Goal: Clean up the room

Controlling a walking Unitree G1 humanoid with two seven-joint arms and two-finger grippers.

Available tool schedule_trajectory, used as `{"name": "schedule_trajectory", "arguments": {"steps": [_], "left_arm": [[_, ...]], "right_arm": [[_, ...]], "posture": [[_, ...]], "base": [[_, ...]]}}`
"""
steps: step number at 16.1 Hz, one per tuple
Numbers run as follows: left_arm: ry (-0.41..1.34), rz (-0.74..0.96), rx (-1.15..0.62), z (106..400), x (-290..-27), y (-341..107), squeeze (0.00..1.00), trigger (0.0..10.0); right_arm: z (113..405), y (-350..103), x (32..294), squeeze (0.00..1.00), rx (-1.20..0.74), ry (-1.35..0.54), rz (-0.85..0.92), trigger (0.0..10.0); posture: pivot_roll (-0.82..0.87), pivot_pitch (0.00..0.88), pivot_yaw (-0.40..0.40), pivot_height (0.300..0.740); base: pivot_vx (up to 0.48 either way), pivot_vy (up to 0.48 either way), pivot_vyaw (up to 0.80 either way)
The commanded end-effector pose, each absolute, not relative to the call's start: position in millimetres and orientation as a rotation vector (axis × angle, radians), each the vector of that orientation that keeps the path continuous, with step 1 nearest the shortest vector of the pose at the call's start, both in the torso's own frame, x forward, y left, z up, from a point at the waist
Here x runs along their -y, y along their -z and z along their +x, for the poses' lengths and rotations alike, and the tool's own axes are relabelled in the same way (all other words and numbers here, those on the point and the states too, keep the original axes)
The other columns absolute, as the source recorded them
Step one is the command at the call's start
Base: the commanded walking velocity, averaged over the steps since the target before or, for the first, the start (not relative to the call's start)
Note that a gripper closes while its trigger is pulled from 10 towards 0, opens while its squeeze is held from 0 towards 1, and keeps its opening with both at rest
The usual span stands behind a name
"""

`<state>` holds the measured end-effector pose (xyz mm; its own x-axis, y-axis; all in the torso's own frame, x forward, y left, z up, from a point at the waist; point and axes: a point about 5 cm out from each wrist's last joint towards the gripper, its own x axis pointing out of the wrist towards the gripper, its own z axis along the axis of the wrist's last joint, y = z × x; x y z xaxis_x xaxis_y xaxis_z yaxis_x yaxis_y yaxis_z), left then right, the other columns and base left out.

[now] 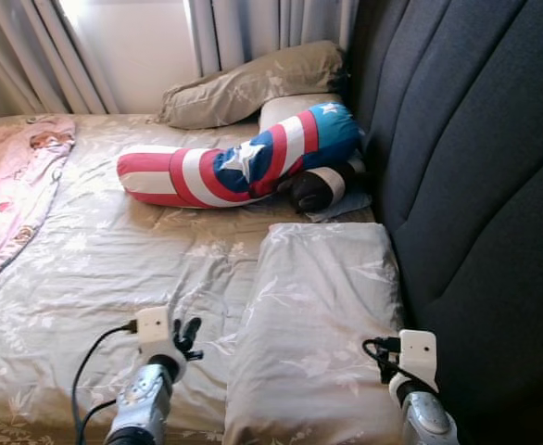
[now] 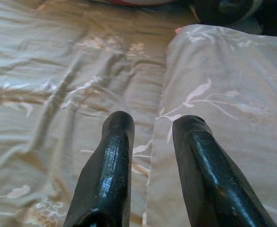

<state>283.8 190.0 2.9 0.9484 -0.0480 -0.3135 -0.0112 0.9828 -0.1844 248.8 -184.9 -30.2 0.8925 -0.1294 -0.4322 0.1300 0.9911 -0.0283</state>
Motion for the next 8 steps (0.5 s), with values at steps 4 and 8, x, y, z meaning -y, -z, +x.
{"name": "schedule_trajectory", "arguments": {"steps": [4, 8], "left_arm": [[0.042, -0.165, -0.296, 286.2, -189.4, -7.7, 0.0, 10.0], [0.043, -0.178, -0.271, 286.8, -189.8, -10.7, 0.0, 10.0]], "right_arm": [[250.6, 28.9, 184.6, 0.0, -0.438, 0.161, 0.072, 10.0], [248.6, 29.7, 182.3, 0.0, -0.43, 0.142, 0.08, 10.0]], "posture": [[-0.05, 0.0, 0.002, 0.74], [-0.04, 0.0, -0.007, 0.74]], "base": [[0.0, 0.0, 0.0], [0.0, 0.0, 0.0]]}}
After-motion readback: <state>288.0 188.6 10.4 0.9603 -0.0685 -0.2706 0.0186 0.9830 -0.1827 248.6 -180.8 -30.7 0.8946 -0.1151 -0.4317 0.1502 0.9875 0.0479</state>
